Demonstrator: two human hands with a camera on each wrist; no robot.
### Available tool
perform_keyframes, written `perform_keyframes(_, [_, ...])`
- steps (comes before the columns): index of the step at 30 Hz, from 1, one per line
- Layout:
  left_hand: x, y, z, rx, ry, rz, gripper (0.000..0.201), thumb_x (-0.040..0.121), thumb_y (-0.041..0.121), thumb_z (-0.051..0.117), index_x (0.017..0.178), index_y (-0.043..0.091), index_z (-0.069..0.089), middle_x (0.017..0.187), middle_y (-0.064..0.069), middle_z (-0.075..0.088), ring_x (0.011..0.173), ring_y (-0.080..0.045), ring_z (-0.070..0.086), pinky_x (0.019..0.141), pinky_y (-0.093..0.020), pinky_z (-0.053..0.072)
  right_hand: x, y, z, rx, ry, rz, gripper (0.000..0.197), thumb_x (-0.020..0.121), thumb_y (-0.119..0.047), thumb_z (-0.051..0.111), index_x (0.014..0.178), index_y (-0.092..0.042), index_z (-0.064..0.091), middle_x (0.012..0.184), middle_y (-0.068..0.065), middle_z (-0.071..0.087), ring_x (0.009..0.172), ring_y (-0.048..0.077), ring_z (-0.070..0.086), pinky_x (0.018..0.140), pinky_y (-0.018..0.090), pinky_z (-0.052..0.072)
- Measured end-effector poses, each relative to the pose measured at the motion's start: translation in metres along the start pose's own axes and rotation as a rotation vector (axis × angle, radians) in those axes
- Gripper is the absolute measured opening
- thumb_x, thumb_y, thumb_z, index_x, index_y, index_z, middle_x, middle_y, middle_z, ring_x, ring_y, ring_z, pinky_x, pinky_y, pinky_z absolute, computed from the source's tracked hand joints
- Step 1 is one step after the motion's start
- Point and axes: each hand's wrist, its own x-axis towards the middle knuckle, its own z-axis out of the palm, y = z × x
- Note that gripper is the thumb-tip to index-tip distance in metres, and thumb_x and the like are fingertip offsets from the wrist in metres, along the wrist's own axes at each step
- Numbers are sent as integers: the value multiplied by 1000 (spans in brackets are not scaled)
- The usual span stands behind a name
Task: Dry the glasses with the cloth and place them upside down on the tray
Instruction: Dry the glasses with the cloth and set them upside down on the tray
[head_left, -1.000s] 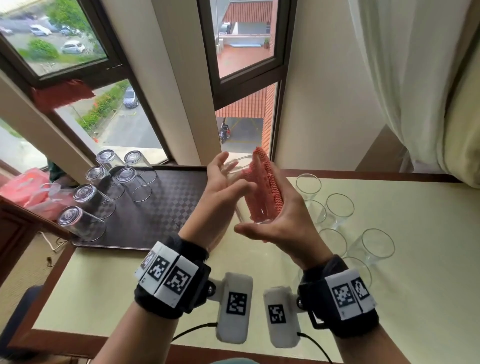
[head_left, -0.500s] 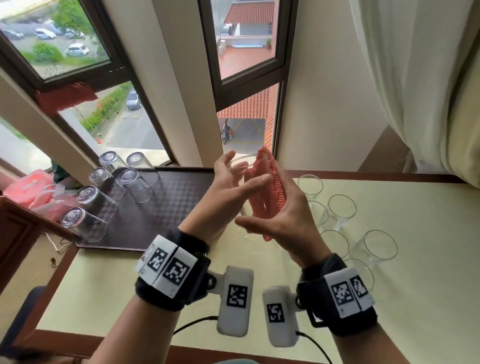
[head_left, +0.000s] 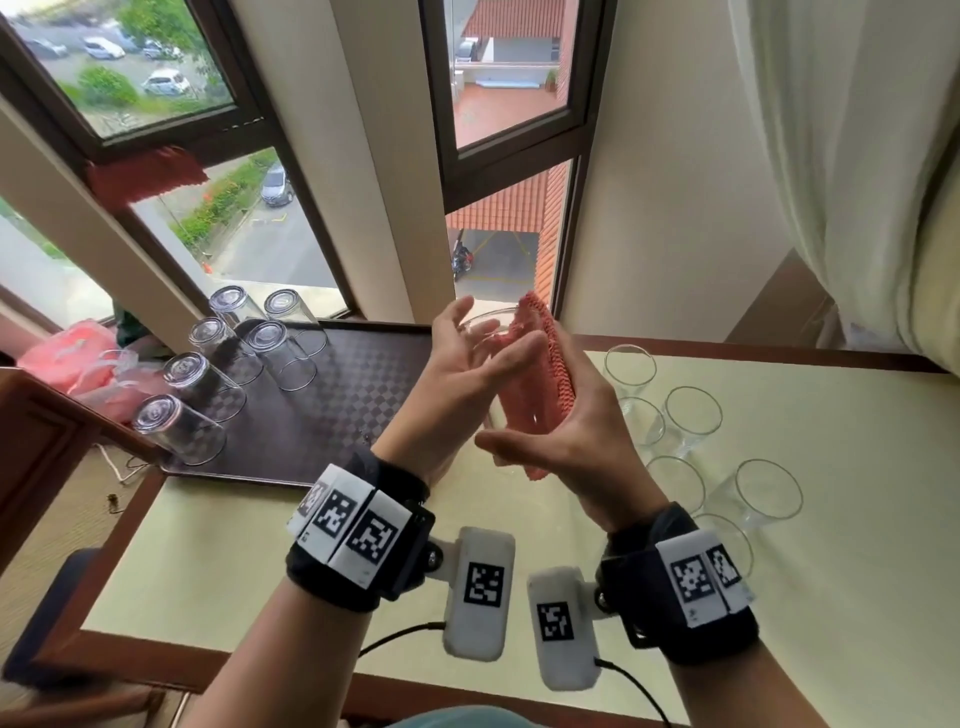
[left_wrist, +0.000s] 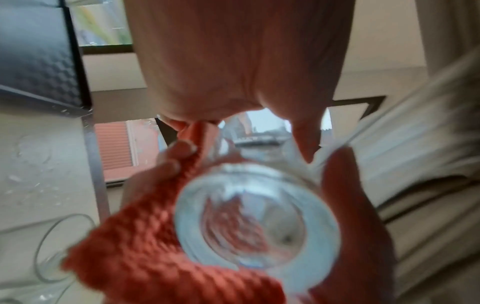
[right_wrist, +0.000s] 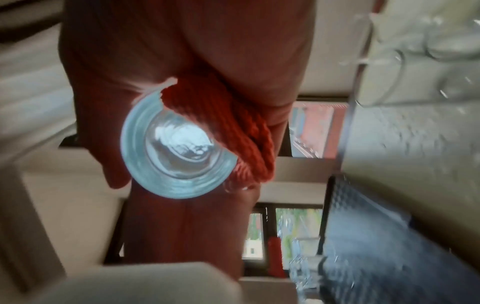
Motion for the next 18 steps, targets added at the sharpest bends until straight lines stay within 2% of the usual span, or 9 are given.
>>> perform_keyframes(1, [-1, 1, 0, -30, -5, 0, 114, 66, 44, 81, 153, 15, 13, 150, -13, 43, 125, -17, 56, 82, -15, 54, -1, -1, 2, 93, -38, 31, 94, 65, -13, 88, 146, -17, 41, 129, 3, 64, 119, 20, 64, 89, 42, 58])
perform_keyframes(3, [-5, 3, -1, -99, -42, -15, 119, 59, 57, 87, 150, 11, 25, 144, -13, 52, 124, -20, 59, 98, -34, 54, -2, -3, 3, 302, -104, 76, 86, 65, -9, 82, 142, -11, 45, 119, 8, 67, 109, 24, 67, 82, 36, 58])
perform_keyframes(5, [-8, 2, -5, -134, -89, -20, 101, 67, 58, 83, 143, 9, 40, 138, -17, 53, 125, -26, 55, 110, -47, 45, -2, -1, -1, 413, -113, 103, 81, 63, -13, 78, 138, -8, 48, 110, 8, 68, 99, 24, 68, 76, 32, 58])
perform_keyframes(7, [-9, -4, -11, -142, -108, -38, 83, 77, 52, 76, 141, 9, 44, 142, -18, 49, 132, -28, 50, 116, -51, 36, -2, -2, -1, 348, -86, 98, 81, 62, -13, 81, 137, -10, 50, 112, 7, 69, 102, 23, 68, 79, 32, 58])
perform_keyframes(9, [-7, -9, -15, -179, -49, -67, 86, 83, 37, 74, 150, 6, 30, 149, -16, 47, 138, -26, 47, 121, -50, 28, 0, -2, -1, 113, 2, 51, 89, 62, -15, 87, 141, -16, 48, 121, 1, 68, 111, 18, 67, 85, 35, 58])
perform_keyframes(11, [-10, -10, -13, -189, 2, -62, 87, 85, 23, 69, 154, 5, 19, 144, -13, 55, 134, -22, 52, 121, -45, 29, 1, 1, -1, -152, 54, -33, 103, 59, -26, 91, 149, -20, 40, 127, -4, 64, 116, 13, 64, 91, 39, 58])
perform_keyframes(13, [-12, -10, -7, -144, 12, -60, 96, 82, 26, 76, 154, 6, 15, 138, -13, 60, 131, -23, 55, 118, -47, 33, 2, 4, 0, -296, 28, -89, 107, 59, -35, 90, 150, -22, 37, 131, -6, 61, 121, 8, 60, 98, 35, 55])
perform_keyframes(15, [-15, -10, -3, -103, 23, -48, 102, 76, 36, 83, 152, 9, 20, 136, -14, 60, 129, -27, 57, 115, -50, 38, 0, 4, 2, -185, -25, -38, 100, 60, -27, 91, 147, -20, 41, 127, -4, 65, 118, 12, 63, 93, 35, 57])
perform_keyframes(18, [-17, -10, -5, -122, -51, -17, 72, 83, 37, 69, 142, 9, 40, 130, -13, 59, 125, -31, 57, 109, -51, 44, -4, 0, 2, 208, -134, 86, 87, 65, -9, 85, 142, -11, 45, 120, 7, 68, 110, 23, 67, 85, 33, 57])
